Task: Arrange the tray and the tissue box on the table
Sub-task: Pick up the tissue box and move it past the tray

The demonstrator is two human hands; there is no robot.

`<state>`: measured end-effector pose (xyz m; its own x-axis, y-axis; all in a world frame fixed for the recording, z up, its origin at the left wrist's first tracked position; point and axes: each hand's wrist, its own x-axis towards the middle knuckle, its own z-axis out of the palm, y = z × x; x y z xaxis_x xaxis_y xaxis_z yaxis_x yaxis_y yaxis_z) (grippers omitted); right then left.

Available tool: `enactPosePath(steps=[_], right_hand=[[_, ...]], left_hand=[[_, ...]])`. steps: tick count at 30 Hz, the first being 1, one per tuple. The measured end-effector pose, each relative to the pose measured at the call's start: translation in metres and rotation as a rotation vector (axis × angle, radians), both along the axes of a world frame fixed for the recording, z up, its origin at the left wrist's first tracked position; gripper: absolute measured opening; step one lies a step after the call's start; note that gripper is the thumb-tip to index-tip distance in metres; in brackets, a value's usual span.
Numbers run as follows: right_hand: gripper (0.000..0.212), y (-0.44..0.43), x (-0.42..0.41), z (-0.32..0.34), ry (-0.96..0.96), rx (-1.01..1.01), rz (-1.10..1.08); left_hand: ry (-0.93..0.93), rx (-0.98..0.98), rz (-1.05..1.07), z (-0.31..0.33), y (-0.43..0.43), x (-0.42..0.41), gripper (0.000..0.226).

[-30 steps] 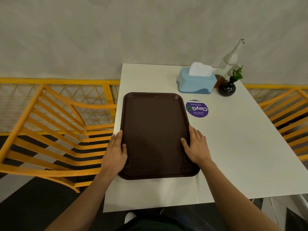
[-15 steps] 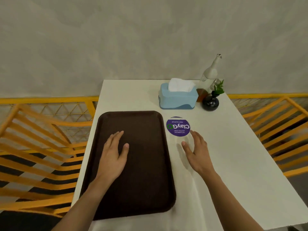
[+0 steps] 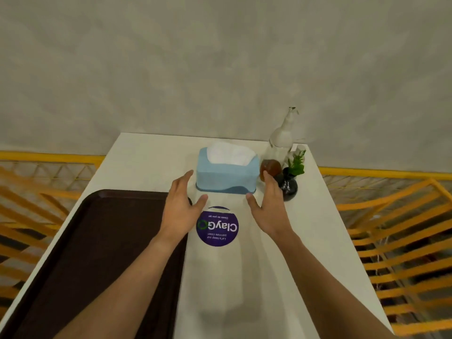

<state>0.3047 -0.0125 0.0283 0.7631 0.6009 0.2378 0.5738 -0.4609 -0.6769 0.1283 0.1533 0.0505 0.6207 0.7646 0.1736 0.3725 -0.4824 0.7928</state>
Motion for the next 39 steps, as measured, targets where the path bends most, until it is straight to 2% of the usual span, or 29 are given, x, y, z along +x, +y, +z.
enactPosePath(steps=[4,11,17,21,25,32,39], right_hand=[[0.076,0.022,0.034,-0.003,-0.012,0.049,0.045],[0.078,0.042,0.052,-0.022,0.114,0.143,0.095],[0.099,0.047,0.058,-0.038,0.261,0.16,0.101],[0.1,0.055,0.061,-0.046,0.286,0.134,0.089],[0.089,0.059,0.067,-0.053,0.292,0.13,0.071],[0.081,0.063,0.067,-0.037,0.253,0.149,0.128],[0.082,0.072,0.036,0.005,0.173,0.174,0.134]], left_hand=[[0.058,0.024,0.032,0.0,0.022,0.031,0.085],[0.128,-0.017,0.032,-0.016,0.043,0.064,0.106],[0.184,-0.089,-0.043,-0.028,0.067,0.084,0.11],[0.177,-0.182,-0.14,-0.037,0.081,0.091,0.096],[0.136,-0.239,-0.124,-0.044,0.083,0.096,0.09],[0.128,-0.2,-0.097,-0.038,0.085,0.085,0.087],[0.058,-0.111,-0.104,-0.002,0.102,0.049,0.086]])
